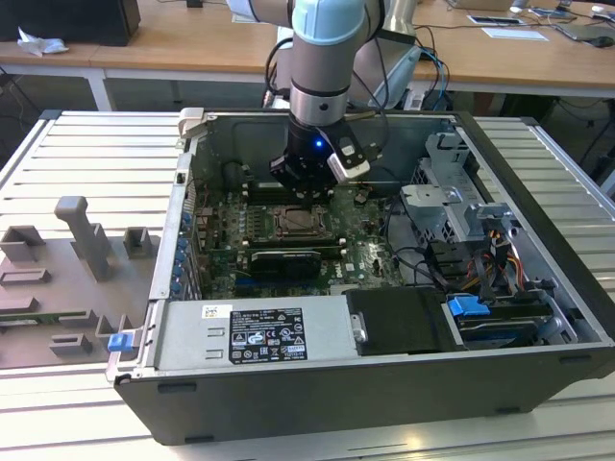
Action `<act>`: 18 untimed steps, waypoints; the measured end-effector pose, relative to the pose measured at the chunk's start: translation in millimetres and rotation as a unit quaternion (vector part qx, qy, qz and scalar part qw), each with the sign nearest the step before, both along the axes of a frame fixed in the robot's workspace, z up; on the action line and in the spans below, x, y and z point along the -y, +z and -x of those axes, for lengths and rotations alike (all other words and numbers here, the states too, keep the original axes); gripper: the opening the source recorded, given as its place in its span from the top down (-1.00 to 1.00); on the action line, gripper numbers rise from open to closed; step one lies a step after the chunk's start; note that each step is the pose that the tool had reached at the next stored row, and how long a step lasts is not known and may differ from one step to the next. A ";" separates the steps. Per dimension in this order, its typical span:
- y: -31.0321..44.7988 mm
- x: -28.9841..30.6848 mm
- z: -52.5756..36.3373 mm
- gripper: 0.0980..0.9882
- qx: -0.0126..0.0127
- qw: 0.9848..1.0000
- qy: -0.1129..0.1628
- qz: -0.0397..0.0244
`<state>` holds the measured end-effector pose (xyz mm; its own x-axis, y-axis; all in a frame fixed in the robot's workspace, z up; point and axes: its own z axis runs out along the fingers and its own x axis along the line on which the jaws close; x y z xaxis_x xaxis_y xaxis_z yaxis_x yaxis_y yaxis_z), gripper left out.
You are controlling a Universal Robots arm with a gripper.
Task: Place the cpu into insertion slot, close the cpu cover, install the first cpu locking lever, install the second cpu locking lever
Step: 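Install the first cpu locking lever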
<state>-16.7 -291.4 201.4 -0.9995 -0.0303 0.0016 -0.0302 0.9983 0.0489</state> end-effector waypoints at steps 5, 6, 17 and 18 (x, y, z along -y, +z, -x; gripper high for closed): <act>-0.6 -0.1 0.1 0.98 0.000 1.000 0.002 -0.006; -0.6 -0.2 0.0 0.98 0.000 1.000 0.002 -0.008; 6.9 -0.9 -0.5 0.98 0.000 1.000 0.003 -0.018; 8.0 -0.6 -0.6 0.98 0.000 1.000 0.003 -0.018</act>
<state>-16.1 -290.8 209.4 -0.9993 -0.0367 -0.0002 -0.0366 0.9957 0.0847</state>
